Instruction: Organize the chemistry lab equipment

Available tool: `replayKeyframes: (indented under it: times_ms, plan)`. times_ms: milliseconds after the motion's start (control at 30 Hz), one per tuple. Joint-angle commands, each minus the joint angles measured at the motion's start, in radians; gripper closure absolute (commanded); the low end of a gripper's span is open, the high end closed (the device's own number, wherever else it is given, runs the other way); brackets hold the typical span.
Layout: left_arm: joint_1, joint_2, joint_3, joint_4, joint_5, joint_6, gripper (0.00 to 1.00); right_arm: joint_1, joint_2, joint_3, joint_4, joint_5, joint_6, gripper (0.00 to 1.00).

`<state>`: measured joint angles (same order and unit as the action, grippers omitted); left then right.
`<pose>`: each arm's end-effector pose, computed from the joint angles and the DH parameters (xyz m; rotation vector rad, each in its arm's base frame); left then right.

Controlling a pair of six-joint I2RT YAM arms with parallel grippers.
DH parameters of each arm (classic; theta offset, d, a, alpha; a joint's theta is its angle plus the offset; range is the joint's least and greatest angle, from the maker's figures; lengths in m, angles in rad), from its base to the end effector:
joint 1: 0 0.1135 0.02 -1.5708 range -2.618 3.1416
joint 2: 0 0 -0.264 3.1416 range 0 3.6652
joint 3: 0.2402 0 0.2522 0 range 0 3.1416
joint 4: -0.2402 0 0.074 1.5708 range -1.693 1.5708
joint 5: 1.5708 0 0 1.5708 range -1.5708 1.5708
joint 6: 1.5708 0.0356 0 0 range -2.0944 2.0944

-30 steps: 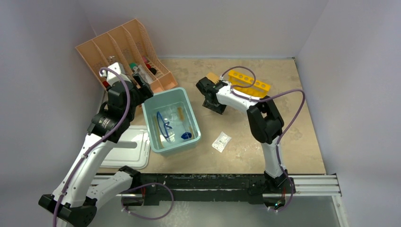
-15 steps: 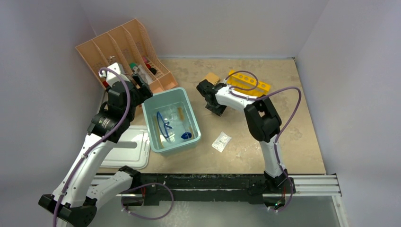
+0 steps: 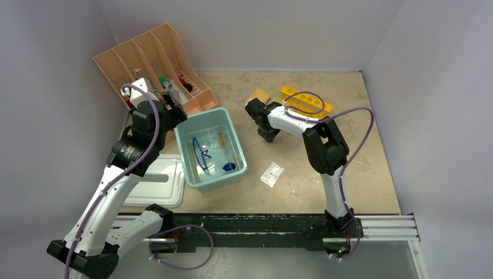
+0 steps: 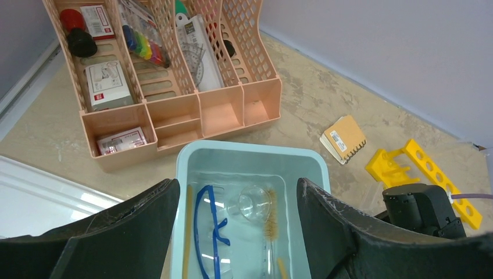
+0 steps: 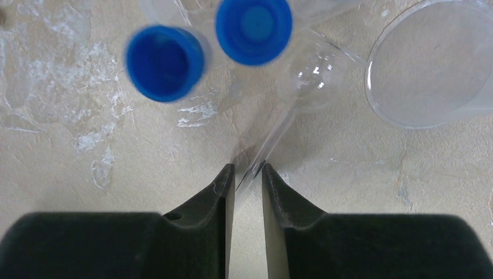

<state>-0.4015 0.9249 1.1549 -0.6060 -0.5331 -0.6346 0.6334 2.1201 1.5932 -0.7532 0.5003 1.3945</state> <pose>0.1758 -0.0550 0.4002 -0.5609 1.8120 -0.1859 0.3566 0.2407 0.1665 1.0429 2.3483 -0.0277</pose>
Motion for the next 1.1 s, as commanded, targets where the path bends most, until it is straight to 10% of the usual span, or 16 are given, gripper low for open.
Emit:
replayKeyframes:
  times_ms: [0, 600, 1067]
  plan:
    - [0.004, -0.026, 0.032, 0.005, -0.026, 0.009, 0.27, -0.015, 0.004, -0.031, -0.034, -0.022, 0.058, 0.76]
    - [0.004, -0.024, 0.051, 0.013, -0.022, 0.032, 0.27, -0.019, -0.185, -0.117, -0.022, -0.09, 0.092, 1.0]
    - [0.004, -0.004, 0.017, 0.059, -0.003, 0.018, 0.26, -0.018, -0.392, -0.121, 0.173, -0.143, -0.363, 1.0]
